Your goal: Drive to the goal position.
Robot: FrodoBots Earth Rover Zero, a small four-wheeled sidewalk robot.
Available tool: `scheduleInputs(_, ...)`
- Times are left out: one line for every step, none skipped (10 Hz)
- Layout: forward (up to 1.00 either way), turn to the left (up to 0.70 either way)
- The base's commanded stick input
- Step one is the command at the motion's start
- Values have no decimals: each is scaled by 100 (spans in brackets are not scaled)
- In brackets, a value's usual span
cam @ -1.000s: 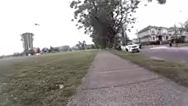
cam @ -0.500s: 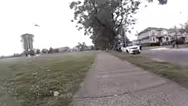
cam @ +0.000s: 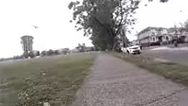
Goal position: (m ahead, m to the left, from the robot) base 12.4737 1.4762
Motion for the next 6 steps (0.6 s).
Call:
scheduleInputs(46,0)
scheduleInputs(65,0)
scheduleInputs(70,0)
scheduleInputs(70,0)
scheduleInputs(70,0)
scheduleInputs(70,0)
